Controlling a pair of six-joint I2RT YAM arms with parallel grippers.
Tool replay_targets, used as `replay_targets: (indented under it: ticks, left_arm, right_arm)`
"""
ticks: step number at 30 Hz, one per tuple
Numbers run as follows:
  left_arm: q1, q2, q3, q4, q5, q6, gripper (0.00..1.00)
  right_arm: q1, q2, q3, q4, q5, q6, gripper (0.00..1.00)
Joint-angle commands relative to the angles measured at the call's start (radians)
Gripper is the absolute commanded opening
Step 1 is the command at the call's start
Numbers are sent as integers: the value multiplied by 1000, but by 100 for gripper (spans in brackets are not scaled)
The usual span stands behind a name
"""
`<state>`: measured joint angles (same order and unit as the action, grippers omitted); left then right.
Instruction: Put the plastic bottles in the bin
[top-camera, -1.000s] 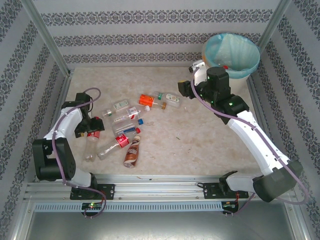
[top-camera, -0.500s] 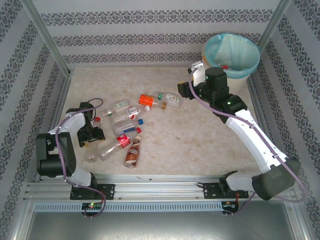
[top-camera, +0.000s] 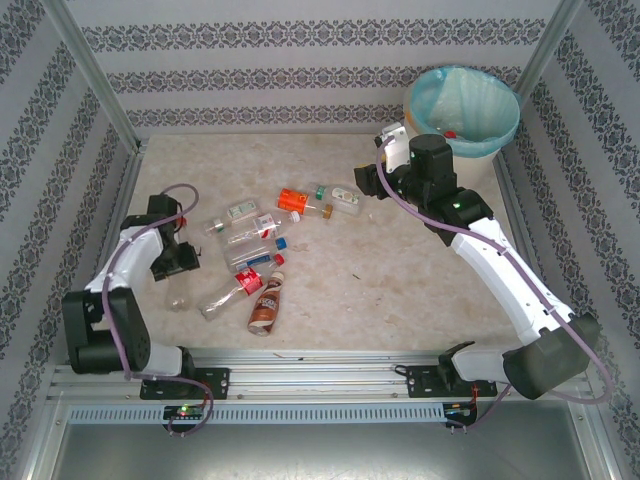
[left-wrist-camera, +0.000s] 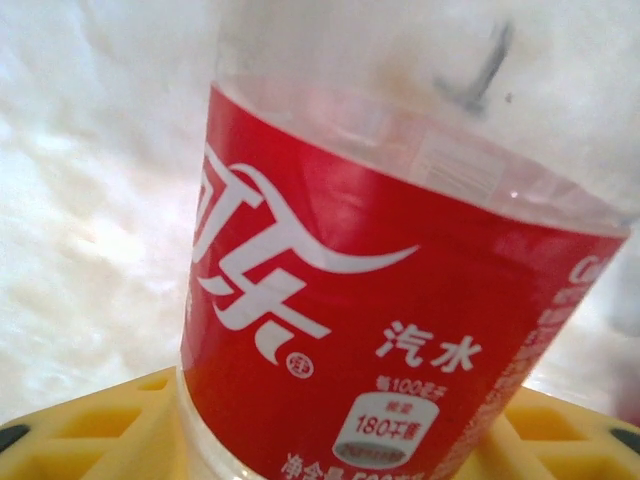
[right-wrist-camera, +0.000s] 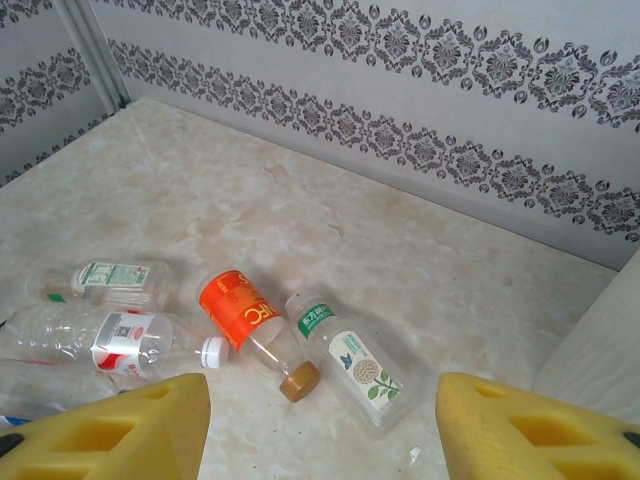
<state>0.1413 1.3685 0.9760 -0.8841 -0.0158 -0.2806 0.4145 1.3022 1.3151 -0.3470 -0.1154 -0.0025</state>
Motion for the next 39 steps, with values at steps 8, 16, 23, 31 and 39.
replay_targets:
  ticks: [8,16,23,31,39]
  left_arm:
    - [9,-406,104,110,181,86,41]
    - [-62,-509,173,182,443,118,28]
    - [-199,-576,176,321,561,116,19]
    - [-431,-533,226,352,549,161,17]
    - [-573,-470,250,323,487,232,17]
  right_arm:
    - [20,-47,25,55,-46,84,61]
    - [53,-70,51,143,-171,157,61]
    - [92,-68,88,295,-383,276,61]
    - [223,7,254,308,-531,321,64]
    - [293,105,395,221,-580,267,61]
